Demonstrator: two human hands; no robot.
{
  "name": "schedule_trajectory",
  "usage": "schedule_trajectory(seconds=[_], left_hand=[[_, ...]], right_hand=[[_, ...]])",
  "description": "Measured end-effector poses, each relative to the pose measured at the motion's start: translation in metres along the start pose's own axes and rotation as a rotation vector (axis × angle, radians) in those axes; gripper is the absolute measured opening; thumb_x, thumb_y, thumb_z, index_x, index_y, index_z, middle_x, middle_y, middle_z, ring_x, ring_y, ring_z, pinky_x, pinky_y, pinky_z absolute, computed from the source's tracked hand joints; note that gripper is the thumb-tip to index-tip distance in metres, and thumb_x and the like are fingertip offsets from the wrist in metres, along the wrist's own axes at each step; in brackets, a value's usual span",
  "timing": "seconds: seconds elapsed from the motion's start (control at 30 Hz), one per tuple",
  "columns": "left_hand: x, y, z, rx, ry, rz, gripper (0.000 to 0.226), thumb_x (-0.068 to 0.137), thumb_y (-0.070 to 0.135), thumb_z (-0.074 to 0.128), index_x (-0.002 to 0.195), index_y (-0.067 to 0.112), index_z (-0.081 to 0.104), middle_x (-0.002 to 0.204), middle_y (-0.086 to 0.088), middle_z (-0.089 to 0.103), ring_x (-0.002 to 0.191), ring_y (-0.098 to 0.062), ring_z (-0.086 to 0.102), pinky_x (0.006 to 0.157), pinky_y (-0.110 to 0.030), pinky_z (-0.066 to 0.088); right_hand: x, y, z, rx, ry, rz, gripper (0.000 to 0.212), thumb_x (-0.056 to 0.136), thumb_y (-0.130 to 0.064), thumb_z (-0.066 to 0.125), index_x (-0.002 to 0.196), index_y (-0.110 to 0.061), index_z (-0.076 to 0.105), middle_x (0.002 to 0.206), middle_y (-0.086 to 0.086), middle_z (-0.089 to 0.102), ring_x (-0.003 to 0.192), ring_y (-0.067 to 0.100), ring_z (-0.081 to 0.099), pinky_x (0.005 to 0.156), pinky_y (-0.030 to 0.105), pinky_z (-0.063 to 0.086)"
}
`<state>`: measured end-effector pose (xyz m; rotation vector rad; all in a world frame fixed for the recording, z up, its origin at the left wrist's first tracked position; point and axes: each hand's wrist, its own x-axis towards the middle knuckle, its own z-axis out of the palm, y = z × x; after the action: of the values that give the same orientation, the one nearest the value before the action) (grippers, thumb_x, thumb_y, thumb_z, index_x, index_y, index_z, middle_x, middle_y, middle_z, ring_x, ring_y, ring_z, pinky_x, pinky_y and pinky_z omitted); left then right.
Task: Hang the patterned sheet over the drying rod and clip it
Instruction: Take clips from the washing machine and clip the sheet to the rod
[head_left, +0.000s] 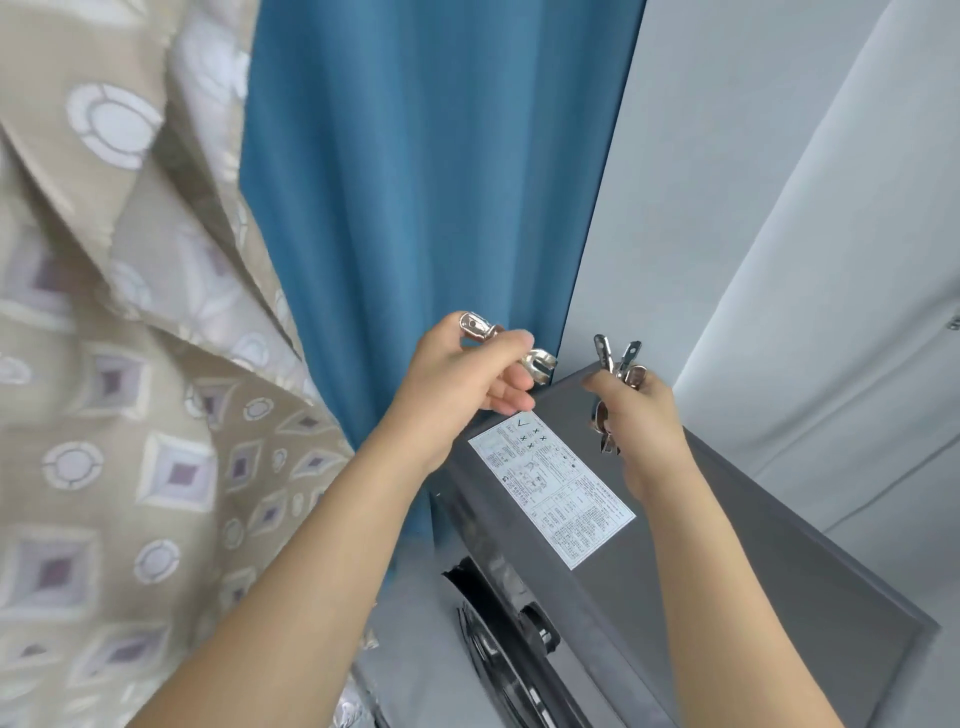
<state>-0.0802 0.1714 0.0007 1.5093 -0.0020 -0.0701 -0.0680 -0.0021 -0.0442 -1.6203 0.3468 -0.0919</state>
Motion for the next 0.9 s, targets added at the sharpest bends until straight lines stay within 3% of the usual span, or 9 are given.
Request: schedule_trajectory(seconds=[0.2, 0.37, 0.5, 0.67, 0.9], left_hand=[[-0.053, 0.042, -0.036, -0.019, -0.067, 0.129, 0.020, 0.092, 0.025, 0.065, 0.091, 0.008, 0.055, 0.071, -0.015, 0.068, 0.059, -0.031, 0.067, 0.059, -0.032, 0.053], [-0.103, 0.079, -0.075, 0.060, -0.109, 0.242, 0.029, 0.083, 0.033, 0.071, 0.084, 0.010, 0.054, 0.068, -0.014, 0.069, 0.055, -0.032, 0.067, 0.056, -0.032, 0.052], [-0.138, 0.106, -0.103, 0.221, -0.117, 0.366, 0.047, 0.076, 0.039, 0.074, 0.091, -0.002, 0.056, 0.062, -0.008, 0.069, 0.053, -0.027, 0.068, 0.053, -0.032, 0.053], [-0.176, 0.146, -0.138, 0.319, -0.085, 0.485, 0.037, 0.085, 0.030, 0.073, 0.093, -0.003, 0.059, 0.060, -0.010, 0.067, 0.048, -0.026, 0.066, 0.050, -0.032, 0.053], [-0.209, 0.210, -0.181, 0.421, -0.008, 0.591, 0.020, 0.085, 0.023, 0.072, 0.077, 0.009, 0.059, 0.054, -0.006, 0.063, 0.043, -0.023, 0.062, 0.048, -0.032, 0.051]], right_hand=[[-0.049, -0.014, 0.033, 0.016, -0.043, -0.049, 0.022, 0.084, -0.012, 0.061, 0.078, -0.015, 0.039, 0.052, -0.004, 0.033, 0.049, 0.015, 0.033, 0.051, 0.030, 0.025], [-0.108, -0.030, 0.067, 0.035, -0.054, -0.100, 0.016, 0.085, -0.015, 0.060, 0.085, -0.014, 0.045, 0.058, 0.006, 0.037, 0.059, 0.020, 0.036, 0.049, 0.027, 0.025], [-0.154, -0.053, 0.090, 0.058, -0.062, -0.166, 0.020, 0.084, -0.020, 0.062, 0.083, -0.013, 0.044, 0.056, 0.007, 0.037, 0.047, 0.018, 0.034, 0.050, 0.028, 0.028], [-0.207, -0.084, 0.114, 0.269, -0.108, -0.210, 0.028, 0.074, -0.030, 0.068, 0.091, -0.016, 0.050, 0.076, 0.007, 0.043, 0.071, 0.022, 0.044, 0.069, 0.031, 0.050], [-0.247, -0.135, 0.131, 0.344, -0.014, -0.295, 0.021, 0.087, -0.021, 0.066, 0.081, -0.018, 0.046, 0.056, 0.000, 0.039, 0.055, 0.018, 0.040, 0.072, 0.034, 0.045]])
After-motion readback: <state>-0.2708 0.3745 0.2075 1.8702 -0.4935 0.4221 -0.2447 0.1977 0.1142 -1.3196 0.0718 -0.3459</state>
